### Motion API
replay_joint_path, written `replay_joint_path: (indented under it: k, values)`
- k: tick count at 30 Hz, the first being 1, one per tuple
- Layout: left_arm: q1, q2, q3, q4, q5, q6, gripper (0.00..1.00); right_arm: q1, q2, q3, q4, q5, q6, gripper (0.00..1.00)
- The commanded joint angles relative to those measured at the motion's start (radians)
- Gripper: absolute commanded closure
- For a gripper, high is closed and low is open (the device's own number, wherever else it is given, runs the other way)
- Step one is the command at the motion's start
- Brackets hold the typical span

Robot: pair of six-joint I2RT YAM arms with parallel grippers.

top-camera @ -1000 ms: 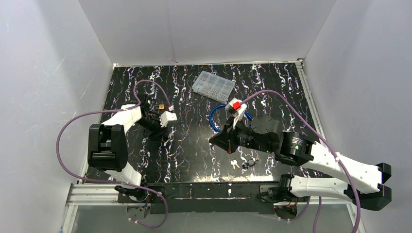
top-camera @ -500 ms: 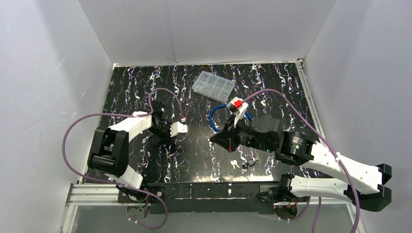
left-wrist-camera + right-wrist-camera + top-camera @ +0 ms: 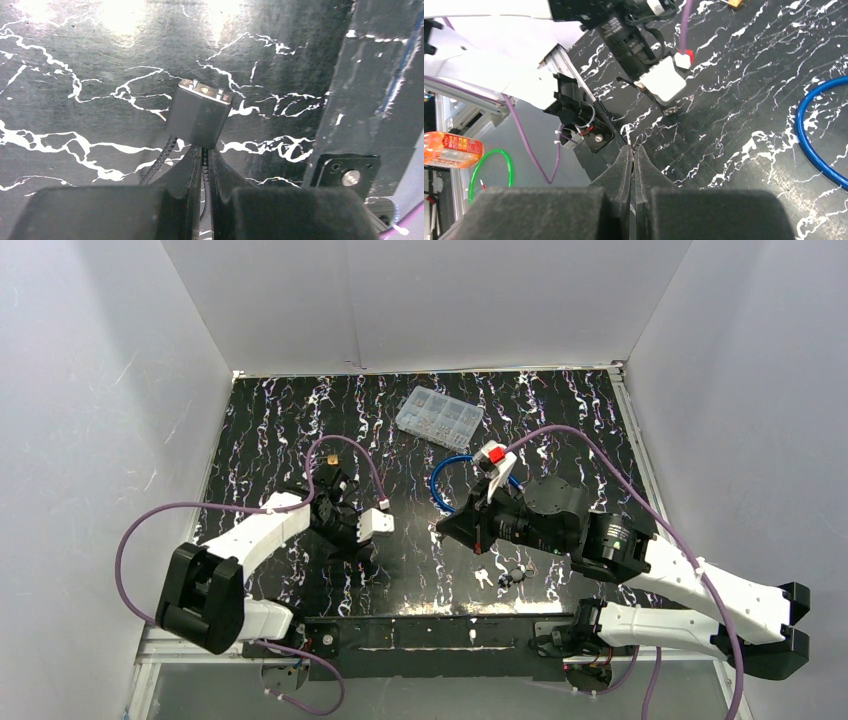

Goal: Unlock with the key

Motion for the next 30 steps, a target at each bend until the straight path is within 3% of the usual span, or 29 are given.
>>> replay_joint_path:
  k: [1, 9, 16, 22, 30]
  values:
    - [-0.019, -0.047, -0.011, -0.048, 0.056, -0.071, 1.0, -0.019, -0.009, -0.023, 0.037, -0.017, 0.012, 0.99]
    - [-0.022, -0.128, 0.048, -0.025, 0.035, -0.091, 1.0, -0.057, -0.011, -0.054, 0.042, -0.069, 0.038, 0.99]
    - [-0.025, -0.413, 0.215, -0.004, 0.112, -0.067, 1.0, -0.092, 0.014, -0.014, 0.03, -0.167, 0.06, 0.99]
    - [-0.029, -0.57, 0.358, 0.059, 0.168, -0.054, 1.0, -0.097, 0.09, 0.117, -0.015, -0.255, 0.054, 0.99]
    - [-0.029, -0.725, 0.399, 0.152, 0.185, 0.011, 1.0, -0.097, 0.19, 0.332, -0.117, -0.335, 0.002, 0.99]
